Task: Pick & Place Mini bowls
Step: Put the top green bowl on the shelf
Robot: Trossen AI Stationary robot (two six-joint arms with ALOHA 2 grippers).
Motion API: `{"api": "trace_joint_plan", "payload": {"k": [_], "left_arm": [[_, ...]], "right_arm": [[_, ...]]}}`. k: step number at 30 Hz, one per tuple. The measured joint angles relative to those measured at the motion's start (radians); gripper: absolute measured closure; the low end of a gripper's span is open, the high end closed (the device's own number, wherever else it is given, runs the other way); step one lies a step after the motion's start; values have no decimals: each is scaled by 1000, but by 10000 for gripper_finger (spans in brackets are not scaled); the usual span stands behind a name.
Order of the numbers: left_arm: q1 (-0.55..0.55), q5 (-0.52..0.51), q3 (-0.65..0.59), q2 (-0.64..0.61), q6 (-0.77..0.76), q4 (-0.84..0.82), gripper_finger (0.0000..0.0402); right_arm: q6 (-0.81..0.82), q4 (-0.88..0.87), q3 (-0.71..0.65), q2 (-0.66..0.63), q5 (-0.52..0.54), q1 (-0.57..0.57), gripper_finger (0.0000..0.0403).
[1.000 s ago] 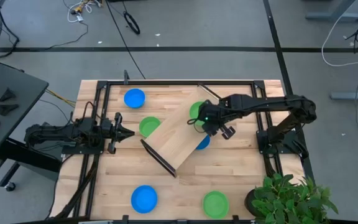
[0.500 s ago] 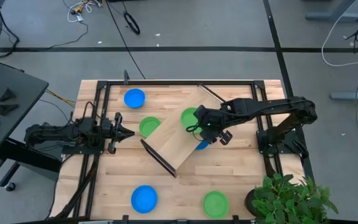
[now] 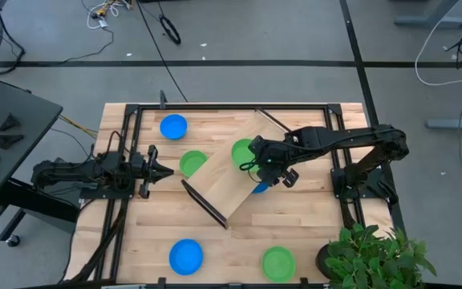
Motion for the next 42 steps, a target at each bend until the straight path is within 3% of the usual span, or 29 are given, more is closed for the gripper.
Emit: {"api": "trace_joint_plan", "payload": {"k": [31, 36, 42], "left_arm": [[0, 0, 0, 0, 0, 0, 369], [0, 0, 0, 0, 0, 0, 369], [0, 0, 0, 0, 0, 0, 369]], "right_arm": [[171, -101, -67, 1, 0, -172, 403], [168, -102, -67, 1, -75, -190, 403], [187, -102, -67, 1, -77, -215, 403]]}}
